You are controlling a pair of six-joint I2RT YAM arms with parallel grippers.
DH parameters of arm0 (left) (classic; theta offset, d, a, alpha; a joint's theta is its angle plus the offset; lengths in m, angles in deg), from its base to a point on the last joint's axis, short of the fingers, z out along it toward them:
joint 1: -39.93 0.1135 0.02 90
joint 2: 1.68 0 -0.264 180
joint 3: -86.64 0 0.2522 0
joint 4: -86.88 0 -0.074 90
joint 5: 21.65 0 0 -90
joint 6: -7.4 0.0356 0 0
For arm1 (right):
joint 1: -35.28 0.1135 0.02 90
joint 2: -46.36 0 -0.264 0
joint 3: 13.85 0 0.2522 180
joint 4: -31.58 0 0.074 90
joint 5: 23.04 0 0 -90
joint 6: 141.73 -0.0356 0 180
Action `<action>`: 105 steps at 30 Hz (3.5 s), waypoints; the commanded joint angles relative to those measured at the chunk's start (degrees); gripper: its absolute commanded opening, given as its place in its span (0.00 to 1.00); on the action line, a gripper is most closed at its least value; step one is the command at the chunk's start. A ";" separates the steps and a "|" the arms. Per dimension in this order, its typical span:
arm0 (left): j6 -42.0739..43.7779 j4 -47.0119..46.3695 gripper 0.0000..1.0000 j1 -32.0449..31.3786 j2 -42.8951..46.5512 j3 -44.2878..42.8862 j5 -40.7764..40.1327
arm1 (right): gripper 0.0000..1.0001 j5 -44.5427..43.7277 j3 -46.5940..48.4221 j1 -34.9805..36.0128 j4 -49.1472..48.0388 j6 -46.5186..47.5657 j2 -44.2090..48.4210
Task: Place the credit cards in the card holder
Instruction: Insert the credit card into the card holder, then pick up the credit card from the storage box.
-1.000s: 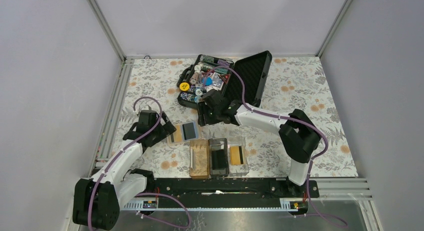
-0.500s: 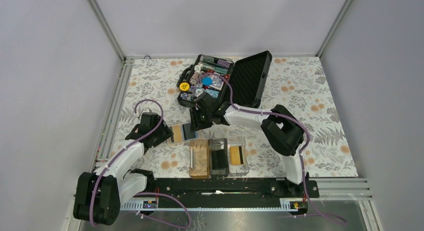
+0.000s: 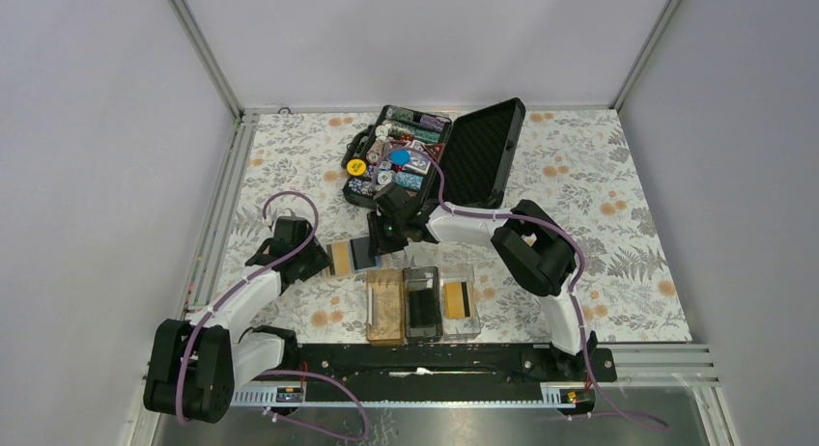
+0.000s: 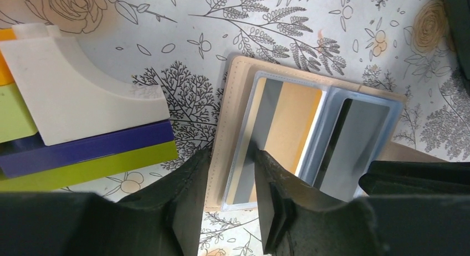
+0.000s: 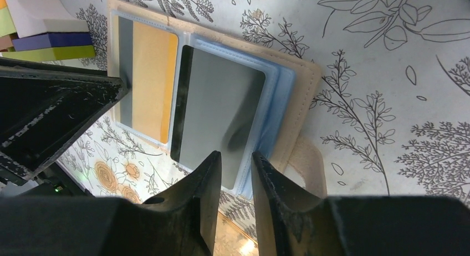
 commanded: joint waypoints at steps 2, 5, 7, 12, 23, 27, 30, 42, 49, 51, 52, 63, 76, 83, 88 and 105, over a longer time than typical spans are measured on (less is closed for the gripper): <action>0.61 -2.40 0.34 0.32 -0.98 0.28 0.46 | 0.31 1.21 1.72 0.42 -2.75 -2.60 -0.70; 0.75 -2.44 0.29 0.31 -1.45 0.07 0.76 | 0.29 1.52 1.18 0.42 -4.06 -3.36 0.34; 0.95 -2.42 0.26 0.31 -1.94 -0.19 1.06 | 0.27 2.01 0.91 0.42 -4.79 -3.75 1.14; 1.15 -2.46 0.24 0.31 -2.60 -0.50 1.41 | 0.26 2.64 0.35 0.42 -6.15 -4.35 2.89; 1.50 -2.56 0.24 0.31 -2.65 -0.51 1.60 | 0.26 3.66 1.30 0.92 -8.19 -3.81 2.71; 1.67 -2.58 0.23 0.31 -2.77 -0.60 1.77 | 0.26 4.01 1.16 1.32 -9.21 -3.37 3.71; 1.75 -2.59 0.23 0.31 -2.74 -0.60 1.78 | 0.26 4.07 1.17 1.71 -9.66 -3.20 4.14; 2.18 -2.91 0.23 0.31 -2.75 -0.51 1.87 | 0.30 3.53 3.70 3.94 -8.54 -0.87 2.32; 2.42 -3.25 0.23 0.31 -2.23 -0.33 3.47 | 0.35 3.12 6.10 5.32 -8.00 -0.22 0.79; 2.38 -3.32 0.23 0.31 -1.97 -0.25 3.45 | 0.36 2.41 6.83 5.42 -7.22 0.04 0.00; 2.30 -3.35 0.24 0.31 -1.76 -0.20 3.38 | 0.36 2.02 7.05 5.49 -7.13 0.13 -0.31; -0.07 1.10 0.44 0.72 6.31 -0.34 -1.98 | 0.50 -0.41 6.80 5.52 -2.37 1.63 3.78; 0.81 12.86 0.91 0.84 19.39 -7.83 -0.97 | 0.72 -9.33 -4.09 7.45 7.44 -3.96 20.00; 1.27 13.08 0.93 0.84 17.05 -10.34 11.59 | 0.71 -10.30 -13.87 12.94 5.15 -14.59 26.55; 6.20 16.01 0.96 0.84 15.39 -13.48 14.41 | 0.71 -12.60 -17.86 17.30 0.45 -20.70 25.93; 17.41 22.89 0.98 1.01 14.23 -20.88 7.09 | 0.68 -15.34 -13.39 19.40 -0.46 -22.26 15.75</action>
